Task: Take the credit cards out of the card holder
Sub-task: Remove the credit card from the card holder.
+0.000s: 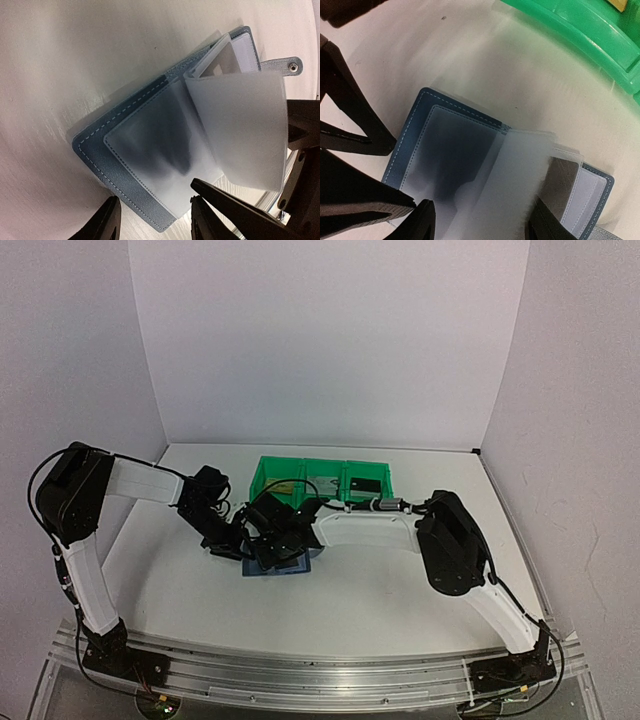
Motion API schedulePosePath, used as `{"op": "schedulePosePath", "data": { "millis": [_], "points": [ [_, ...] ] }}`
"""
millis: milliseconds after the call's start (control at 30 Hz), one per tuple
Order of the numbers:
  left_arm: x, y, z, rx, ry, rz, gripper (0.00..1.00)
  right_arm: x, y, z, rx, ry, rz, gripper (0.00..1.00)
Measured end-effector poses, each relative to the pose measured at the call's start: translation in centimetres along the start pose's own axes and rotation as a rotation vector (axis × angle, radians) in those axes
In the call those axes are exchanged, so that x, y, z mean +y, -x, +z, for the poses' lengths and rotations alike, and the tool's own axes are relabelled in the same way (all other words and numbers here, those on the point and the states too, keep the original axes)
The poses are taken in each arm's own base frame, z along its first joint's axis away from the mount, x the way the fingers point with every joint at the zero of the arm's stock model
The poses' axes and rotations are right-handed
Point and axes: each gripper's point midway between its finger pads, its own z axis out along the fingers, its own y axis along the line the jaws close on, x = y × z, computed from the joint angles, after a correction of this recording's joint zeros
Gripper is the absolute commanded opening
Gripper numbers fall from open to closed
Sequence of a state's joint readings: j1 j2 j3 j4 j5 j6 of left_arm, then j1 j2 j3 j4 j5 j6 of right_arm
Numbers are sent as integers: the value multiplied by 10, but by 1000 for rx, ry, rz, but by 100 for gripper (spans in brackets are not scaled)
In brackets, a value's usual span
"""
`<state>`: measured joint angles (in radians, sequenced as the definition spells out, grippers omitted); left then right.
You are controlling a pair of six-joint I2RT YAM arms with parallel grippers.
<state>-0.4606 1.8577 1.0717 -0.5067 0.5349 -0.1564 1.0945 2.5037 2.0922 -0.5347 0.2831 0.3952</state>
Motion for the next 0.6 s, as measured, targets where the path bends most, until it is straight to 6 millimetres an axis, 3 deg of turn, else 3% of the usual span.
{"op": "schedulePosePath", "data": {
  "millis": [367,600],
  "points": [
    [4,2,-5,7,18,7,49,4,4,-2,-10,34,25,57],
    [0,27,-18,-51,15,29,49,4,7,-11,-32,32,44,56]
  ]
}}
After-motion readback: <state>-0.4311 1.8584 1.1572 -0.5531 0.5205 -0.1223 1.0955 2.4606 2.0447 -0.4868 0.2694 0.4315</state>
